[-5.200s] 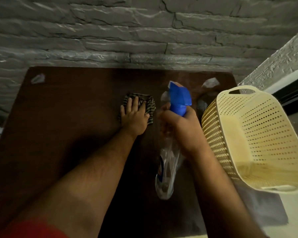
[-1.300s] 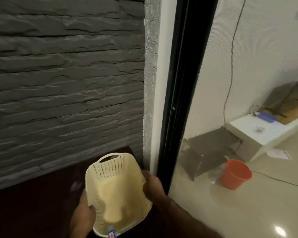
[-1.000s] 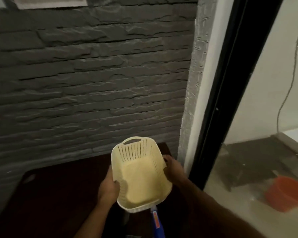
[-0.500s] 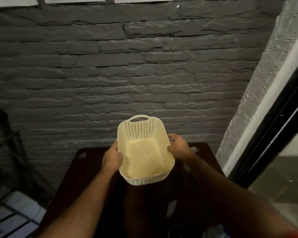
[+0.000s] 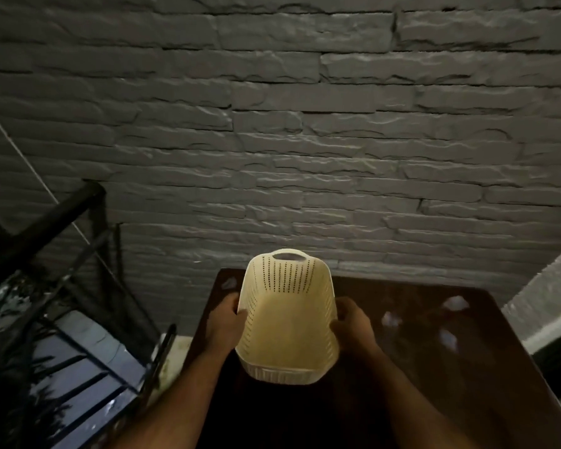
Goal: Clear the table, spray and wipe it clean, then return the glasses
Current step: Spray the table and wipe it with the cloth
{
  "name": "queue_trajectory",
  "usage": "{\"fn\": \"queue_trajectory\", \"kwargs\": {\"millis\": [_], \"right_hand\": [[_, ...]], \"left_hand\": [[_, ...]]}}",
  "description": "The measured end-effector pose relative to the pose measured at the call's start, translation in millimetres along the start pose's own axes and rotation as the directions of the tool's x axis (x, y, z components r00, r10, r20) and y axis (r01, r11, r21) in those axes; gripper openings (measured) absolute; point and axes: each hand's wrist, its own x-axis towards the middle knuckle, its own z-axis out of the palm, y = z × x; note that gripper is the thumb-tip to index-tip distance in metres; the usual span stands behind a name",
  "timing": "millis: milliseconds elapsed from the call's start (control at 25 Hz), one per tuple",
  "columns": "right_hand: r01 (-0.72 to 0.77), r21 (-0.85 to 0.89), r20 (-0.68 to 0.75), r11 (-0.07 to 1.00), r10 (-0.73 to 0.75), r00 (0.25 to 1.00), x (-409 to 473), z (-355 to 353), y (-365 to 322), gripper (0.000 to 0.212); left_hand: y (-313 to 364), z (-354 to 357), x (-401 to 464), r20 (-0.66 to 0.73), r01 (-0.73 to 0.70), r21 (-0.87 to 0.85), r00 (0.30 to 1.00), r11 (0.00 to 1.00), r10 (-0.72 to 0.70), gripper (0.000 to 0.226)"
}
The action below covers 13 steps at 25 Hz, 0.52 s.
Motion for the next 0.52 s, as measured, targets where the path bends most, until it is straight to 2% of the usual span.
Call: {"fn": "queue_trajectory", "kwargs": {"millis": [120,320,520], "right_hand": [[-0.024,0.006,0.046,1.0,0.024,0.999,13,33,-7,0.047],[-0.06,0.022,0.102,0.998,0.057,0.993,37,74,-30,0.051],[-0.099,0.042,0.118,0.994,0.094,0.989,53,103,-39,0.053]], "left_hand": [[-25,-7,14,-0.022,0.013,-0.023,1.0,1.0,-0.014,0.037],[-46,-30,42,-0.052,-0.014,-0.003,0.999,1.0,0.014,0.044],[-58,-43,75,-0.051,-0.003,0.048,0.999,0.999,0.005,0.04]]}}
